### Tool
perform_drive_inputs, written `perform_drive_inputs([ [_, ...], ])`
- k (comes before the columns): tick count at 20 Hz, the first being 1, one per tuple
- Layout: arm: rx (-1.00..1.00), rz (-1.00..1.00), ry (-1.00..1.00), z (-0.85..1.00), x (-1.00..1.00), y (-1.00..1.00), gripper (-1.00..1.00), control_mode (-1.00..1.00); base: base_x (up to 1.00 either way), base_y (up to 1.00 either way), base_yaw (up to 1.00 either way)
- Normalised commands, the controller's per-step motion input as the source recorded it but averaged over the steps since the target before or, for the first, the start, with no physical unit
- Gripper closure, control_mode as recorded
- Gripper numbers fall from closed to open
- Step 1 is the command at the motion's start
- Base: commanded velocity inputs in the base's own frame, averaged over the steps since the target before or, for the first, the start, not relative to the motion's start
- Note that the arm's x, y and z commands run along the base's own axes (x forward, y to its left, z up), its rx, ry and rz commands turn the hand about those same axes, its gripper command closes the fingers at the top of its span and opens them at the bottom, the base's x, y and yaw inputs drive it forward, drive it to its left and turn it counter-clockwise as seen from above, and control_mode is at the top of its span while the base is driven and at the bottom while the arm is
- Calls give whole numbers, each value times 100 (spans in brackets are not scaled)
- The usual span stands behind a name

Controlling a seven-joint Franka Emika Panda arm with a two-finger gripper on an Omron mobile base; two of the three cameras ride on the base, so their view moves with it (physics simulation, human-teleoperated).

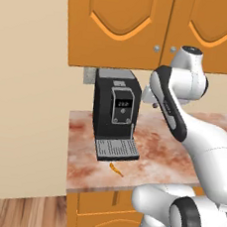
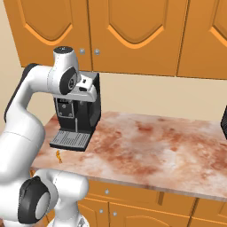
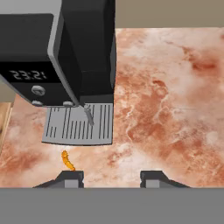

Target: Retrieve the tupperware from the cabinet, then place the raw meat into the tupperware to avoid contamination.

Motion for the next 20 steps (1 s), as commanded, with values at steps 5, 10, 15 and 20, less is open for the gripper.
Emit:
perform_drive_inputs([
  [5, -1, 0, -10, 0, -9, 5, -100, -100, 0, 0, 0],
  [10, -2, 0, -15, 6, -15, 3, -100, -100, 0, 0, 0],
  [15, 0, 0, -14, 23, -17, 0, -100, -100, 0, 0, 0],
  [20, 0, 0, -13, 45, -14, 0, -100, -100, 0, 0, 0],
])
